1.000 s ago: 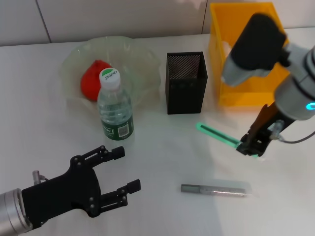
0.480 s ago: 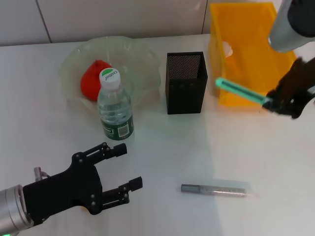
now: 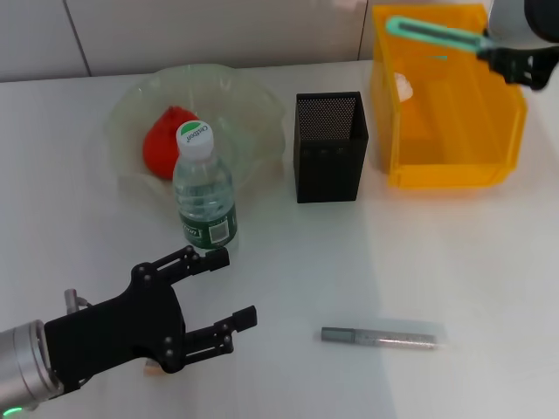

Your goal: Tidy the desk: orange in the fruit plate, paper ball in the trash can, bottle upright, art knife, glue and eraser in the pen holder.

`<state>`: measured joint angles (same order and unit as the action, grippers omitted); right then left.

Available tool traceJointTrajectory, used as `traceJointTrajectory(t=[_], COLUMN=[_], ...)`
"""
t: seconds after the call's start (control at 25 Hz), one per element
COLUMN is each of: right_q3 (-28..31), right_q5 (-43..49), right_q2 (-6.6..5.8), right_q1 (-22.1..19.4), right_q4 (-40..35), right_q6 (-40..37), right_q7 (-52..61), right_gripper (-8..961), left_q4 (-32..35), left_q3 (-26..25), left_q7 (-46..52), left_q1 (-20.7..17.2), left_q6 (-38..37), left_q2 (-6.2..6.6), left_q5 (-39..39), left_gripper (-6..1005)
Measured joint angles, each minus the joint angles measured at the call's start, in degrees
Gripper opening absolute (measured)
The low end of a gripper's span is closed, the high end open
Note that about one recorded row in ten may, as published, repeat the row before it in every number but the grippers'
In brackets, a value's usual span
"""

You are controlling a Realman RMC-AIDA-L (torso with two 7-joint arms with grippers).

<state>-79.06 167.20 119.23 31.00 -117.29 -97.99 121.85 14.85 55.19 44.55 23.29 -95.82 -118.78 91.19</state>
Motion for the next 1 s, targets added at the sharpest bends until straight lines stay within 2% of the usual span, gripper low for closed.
traceJointTrajectory(t=[0.16,0.48,0.8,1.0], right_q3=[-2.1,-4.2,-7.2,-9.7], right_q5=[0.1,0.2,0.3,0.3], right_q2=[0.12,-0.08,-1.25,-2.13], right_q1=[-1.4,-2.9,-2.4,-1.7], right_q4=[1.0,4.2,10.6,12.5], right_q6=[8.0,16.5,25.1,27.4], right_q7=[-7.8,-18.8,-27.4,-31.6], right_gripper=[185,189,192,195], left_q4=[-0.2,-0.6,-0.7,-0.6], left_q3=[0.0,0.0,0.0,0.1], left_q7=[0.1,0.5,-0.4,-0.8], left_q1=[0.1,0.0,-0.5,-0.9], left_q6=[0.0,-0.1,-0.4,-1.3], left_q2=[-0.04,-0.04,0.03,0.13], left_q5=[-0.7,-1.6,-2.6,-2.6], left_gripper=[780,780,780,780])
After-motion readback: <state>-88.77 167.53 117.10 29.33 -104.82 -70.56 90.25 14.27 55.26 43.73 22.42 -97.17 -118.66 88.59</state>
